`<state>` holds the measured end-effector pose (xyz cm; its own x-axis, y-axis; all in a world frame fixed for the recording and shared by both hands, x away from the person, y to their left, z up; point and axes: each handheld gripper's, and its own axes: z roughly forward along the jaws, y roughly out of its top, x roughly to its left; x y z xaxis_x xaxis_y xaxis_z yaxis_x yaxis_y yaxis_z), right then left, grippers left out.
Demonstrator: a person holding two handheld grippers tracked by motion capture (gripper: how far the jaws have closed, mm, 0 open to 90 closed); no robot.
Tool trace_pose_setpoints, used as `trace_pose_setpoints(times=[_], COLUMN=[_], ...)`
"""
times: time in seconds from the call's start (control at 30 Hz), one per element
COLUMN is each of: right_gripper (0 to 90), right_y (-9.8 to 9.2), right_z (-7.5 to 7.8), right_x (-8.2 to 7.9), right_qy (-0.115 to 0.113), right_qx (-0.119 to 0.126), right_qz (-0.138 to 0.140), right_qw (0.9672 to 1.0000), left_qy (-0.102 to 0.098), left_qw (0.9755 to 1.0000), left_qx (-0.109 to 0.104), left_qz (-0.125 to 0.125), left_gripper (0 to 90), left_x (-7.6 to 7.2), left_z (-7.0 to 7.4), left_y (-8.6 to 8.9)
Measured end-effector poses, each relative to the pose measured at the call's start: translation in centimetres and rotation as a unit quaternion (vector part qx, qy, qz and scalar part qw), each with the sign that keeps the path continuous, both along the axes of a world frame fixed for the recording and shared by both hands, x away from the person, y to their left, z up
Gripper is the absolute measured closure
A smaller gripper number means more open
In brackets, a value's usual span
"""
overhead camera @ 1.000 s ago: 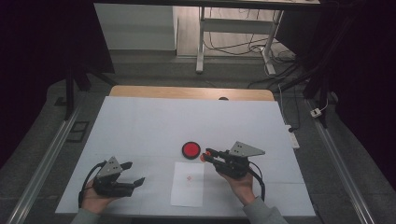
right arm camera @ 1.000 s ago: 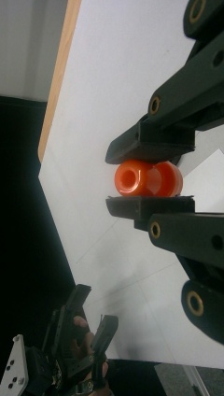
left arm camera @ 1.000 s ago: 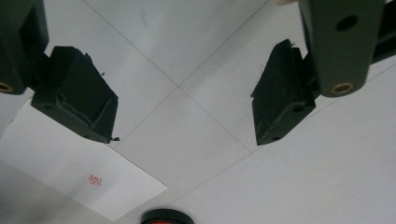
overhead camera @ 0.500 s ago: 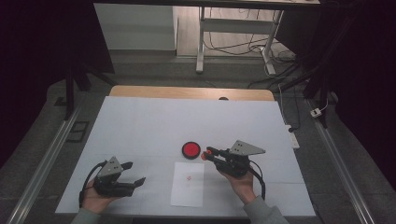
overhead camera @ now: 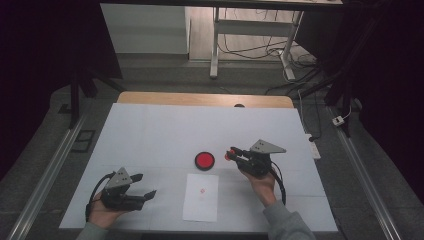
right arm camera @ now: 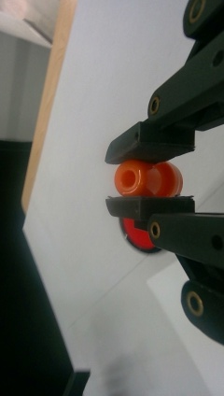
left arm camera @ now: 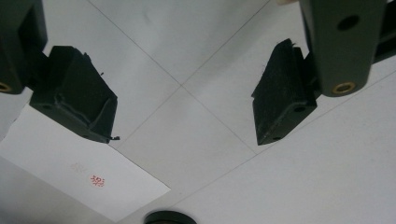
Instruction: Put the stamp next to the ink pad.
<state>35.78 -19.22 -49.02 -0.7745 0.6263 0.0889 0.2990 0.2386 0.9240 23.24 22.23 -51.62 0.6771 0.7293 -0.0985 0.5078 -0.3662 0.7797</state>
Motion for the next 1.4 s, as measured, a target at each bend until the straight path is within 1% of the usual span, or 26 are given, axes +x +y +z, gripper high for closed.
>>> trace_pose_setpoints(times=[0.07,0.17,0.23,0.33,0.4,0.47,0.53,0.63,0.73,0.8,0.9,1.07,1.2,1.23,1.3,1.37,1.4], right_gripper=[72.2,72.1,72.1,72.1,72.1,72.1,72.1,72.0,72.0,71.9,71.7,71.5,70.8,69.4,63.0,56.1,53.0], right_y=[0.0,0.1,0.2,0.5,0.8,1.1,1.3,1.4,1.6,1.9,2.4,2.9,3.0,3.0,3.1,3.0,2.9], right_z=[-0.4,-1.0,-1.5,-2.2,-2.5,-2.8,-3.0,-3.3,-3.7,-3.7,-3.6,-4.0,-4.1,-4.1,-4.1,-4.0,-3.9], right_x=[0.7,1.5,2.0,2.6,2.9,3.1,3.3,3.7,4.1,4.2,4.3,4.3,4.3,4.3,4.3,4.2,4.1], right_qy=[0.007,0.012,0.018,0.025,0.027,0.026,0.026,0.026,0.033,0.031,0.027,0.028,0.027,0.027,0.025,0.027,0.028], right_qx=[-0.009,-0.029,-0.031,-0.043,-0.048,-0.049,-0.058,-0.061,-0.074,-0.082,-0.085,-0.101,-0.105,-0.109,-0.114,-0.108,-0.100], right_qz=[-0.008,-0.017,-0.023,-0.027,-0.028,-0.030,-0.031,-0.038,-0.042,-0.042,-0.038,-0.036,-0.043,-0.042,-0.043,-0.046,-0.048], right_qw=[0.9999,0.9994,0.9991,0.9984,0.9981,0.9980,0.9975,0.9971,0.9959,0.9953,0.9953,0.9939,0.9931,0.9927,0.9922,0.9927,0.9934], left_qy=[0.000,0.000,-0.001,-0.001,0.000,0.000,0.002,0.004,0.003,0.003,0.003,0.004,0.004,0.003,0.003,0.002,0.002], left_qw=[1.0000,1.0000,1.0000,1.0000,1.0000,1.0000,1.0000,1.0000,1.0000,1.0000,1.0000,1.0000,1.0000,1.0000,1.0000,1.0000,1.0000], left_qx=[0.000,-0.001,0.000,0.001,0.002,0.002,0.003,0.004,0.005,0.005,0.005,0.006,0.007,0.007,0.007,0.007,0.007], left_qz=[0.000,-0.001,-0.001,-0.001,-0.001,0.000,0.000,-0.001,-0.001,0.000,0.001,0.000,0.000,0.000,0.000,-0.001,0.000], left_gripper=[21.8,21.8,21.8,21.8,21.8,21.8,21.8,21.8,21.7,21.7,21.7,21.5,21.5,21.5,21.4,21.4,21.4], left_x=[0.0,0.0,0.1,0.1,0.1,0.1,0.1,0.1,0.1,0.1,0.1,0.1,0.1,0.1,0.1,0.1,0.1], left_z=[-0.1,-0.1,-0.1,-0.1,-0.1,-0.1,-0.2,-0.2,-0.2,-0.2,-0.2,-0.2,-0.2,-0.2,-0.2,-0.2,-0.2], left_y=[0.0,-0.1,-0.1,-0.1,-0.1,-0.1,-0.1,-0.2,-0.2,-0.2,-0.1,-0.1,-0.1,-0.1,-0.1,-0.1,-0.1])
